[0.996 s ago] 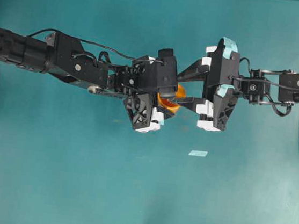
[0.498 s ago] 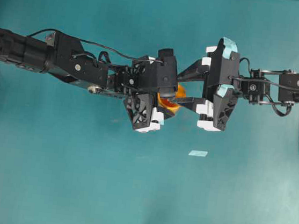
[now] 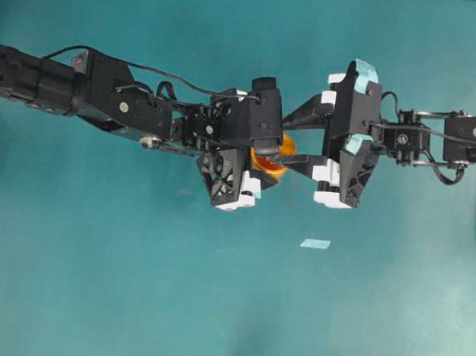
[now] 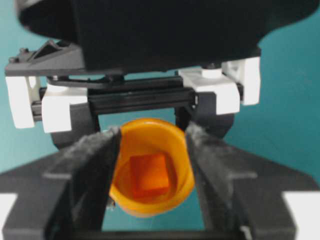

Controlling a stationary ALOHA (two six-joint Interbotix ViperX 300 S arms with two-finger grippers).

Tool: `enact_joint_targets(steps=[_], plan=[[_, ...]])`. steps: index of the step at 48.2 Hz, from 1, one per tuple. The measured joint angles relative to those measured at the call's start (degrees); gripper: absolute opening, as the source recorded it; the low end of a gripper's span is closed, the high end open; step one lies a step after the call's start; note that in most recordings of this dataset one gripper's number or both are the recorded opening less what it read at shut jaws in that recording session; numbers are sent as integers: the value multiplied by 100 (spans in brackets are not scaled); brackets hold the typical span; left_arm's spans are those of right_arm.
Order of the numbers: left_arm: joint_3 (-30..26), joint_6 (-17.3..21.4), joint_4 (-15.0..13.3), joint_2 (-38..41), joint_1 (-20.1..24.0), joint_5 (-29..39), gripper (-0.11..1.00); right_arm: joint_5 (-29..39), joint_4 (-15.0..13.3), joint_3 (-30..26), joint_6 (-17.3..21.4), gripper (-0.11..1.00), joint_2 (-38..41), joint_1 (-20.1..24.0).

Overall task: Hold the block with right arm and the cup with left arm, then put the block into the cup.
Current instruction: 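Carry the cube with the right gripper over the held cup, then open the right gripper to drop the cube into the cup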

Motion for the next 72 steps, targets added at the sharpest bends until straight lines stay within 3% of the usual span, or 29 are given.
enact_joint_targets(steps=[72], plan=[[35, 0, 0, 0, 0, -185, 63, -44, 0, 0, 0, 58, 0, 0]])
